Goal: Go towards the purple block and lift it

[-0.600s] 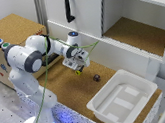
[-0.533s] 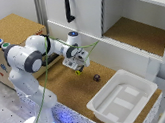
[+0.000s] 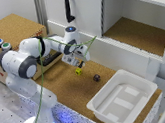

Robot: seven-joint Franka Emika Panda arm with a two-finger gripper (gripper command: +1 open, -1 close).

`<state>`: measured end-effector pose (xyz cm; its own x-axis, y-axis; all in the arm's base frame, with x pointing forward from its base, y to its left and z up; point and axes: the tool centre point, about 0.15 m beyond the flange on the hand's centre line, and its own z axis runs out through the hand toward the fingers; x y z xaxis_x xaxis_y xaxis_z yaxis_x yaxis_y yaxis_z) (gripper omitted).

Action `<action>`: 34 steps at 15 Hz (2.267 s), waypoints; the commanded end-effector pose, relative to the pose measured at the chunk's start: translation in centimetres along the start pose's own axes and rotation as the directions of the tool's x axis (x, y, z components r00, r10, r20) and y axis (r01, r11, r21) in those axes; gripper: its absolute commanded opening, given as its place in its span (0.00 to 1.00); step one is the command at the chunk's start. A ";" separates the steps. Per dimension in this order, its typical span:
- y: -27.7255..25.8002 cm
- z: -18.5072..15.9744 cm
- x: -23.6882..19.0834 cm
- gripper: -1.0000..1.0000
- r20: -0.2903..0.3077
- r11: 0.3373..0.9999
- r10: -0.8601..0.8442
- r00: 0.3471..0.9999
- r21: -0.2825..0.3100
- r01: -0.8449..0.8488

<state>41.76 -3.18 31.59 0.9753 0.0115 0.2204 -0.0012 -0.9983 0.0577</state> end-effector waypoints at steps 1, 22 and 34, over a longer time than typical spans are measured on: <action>5.1 -0.4 0.1 1.00 0.047 1.000 0.019 0.999 -0.015 -0.019; 12.8 12.1 -0.4 1.00 0.170 0.996 0.011 0.985 0.080 -0.025; 11.3 13.1 0.9 0.00 0.153 0.994 0.028 0.988 0.096 -0.043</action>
<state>43.32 -14.72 20.84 0.9960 -0.0186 0.0876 -0.0208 -0.9995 0.0239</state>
